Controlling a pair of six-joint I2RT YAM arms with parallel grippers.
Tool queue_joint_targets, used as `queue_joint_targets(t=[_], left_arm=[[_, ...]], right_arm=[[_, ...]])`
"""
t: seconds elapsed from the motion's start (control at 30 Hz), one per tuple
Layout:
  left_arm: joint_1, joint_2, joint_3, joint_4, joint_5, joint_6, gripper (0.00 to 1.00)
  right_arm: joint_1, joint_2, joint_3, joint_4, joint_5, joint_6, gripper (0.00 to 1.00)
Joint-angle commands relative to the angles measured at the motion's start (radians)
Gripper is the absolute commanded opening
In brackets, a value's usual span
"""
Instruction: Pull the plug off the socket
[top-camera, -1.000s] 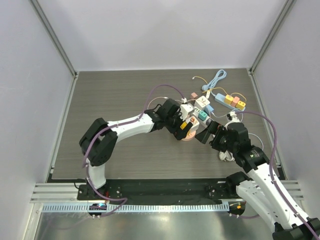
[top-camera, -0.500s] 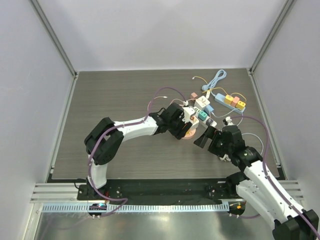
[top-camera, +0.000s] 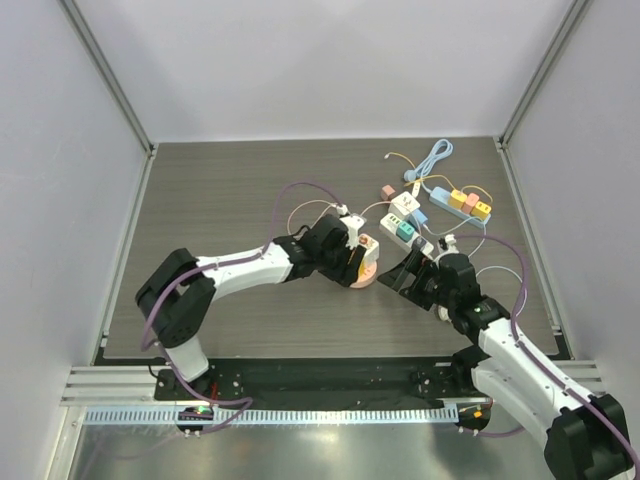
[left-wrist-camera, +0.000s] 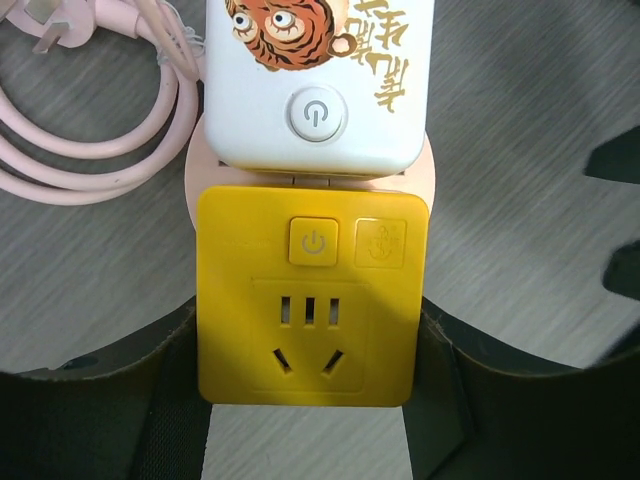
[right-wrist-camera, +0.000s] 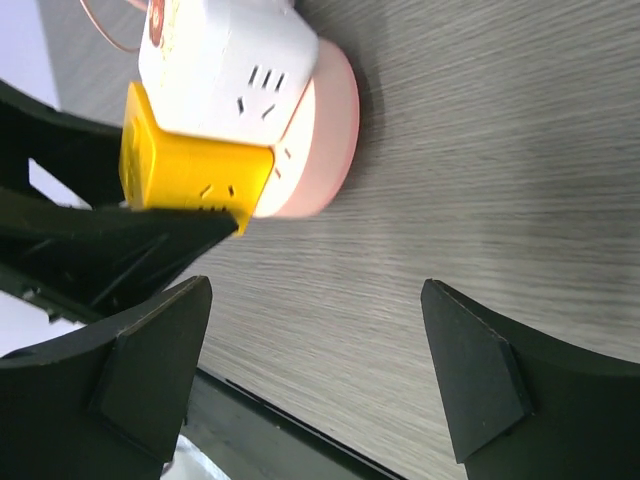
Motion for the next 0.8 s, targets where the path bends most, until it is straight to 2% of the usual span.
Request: queue_joint_targets(t=[0.0, 0.13, 0.27, 0.43, 0.53, 0.77], left_arm=[[0.002, -0.137, -0.025, 0.119, 0.039, -0.097, 0.0], [0.002, -0.197, -0.066, 0.172, 0.086, -0.141, 0.0], [0.002, -0.228, -0.076, 0.175, 0.096, -0.163, 0.0], [0.0, -0.248, -0.102, 0.184, 0.102, -0.174, 0.0], [0.002, -0.24, -0.11, 0.187, 0.105, -0.189, 0.0], [0.0, -0.214, -0.092, 0.261, 0.12, -0.226, 0.0]], right_arm=[[-0.004, 0.007, -0.036, 0.173, -0.027, 0.078, 0.9], [-0.006, 0.029, -0.093, 0.277, -0.049, 0.146, 0.88], [-0.004, 0.056, -0.167, 0.528, -0.09, 0.253, 0.88], [-0.006, 0.119, -0.165, 0.582, -0.093, 0.275, 0.88], [-0.006, 0.151, -0.209, 0.706, -0.11, 0.324, 0.87], [-0.006, 0.196, -0.268, 0.825, -0.143, 0.394, 0.79]])
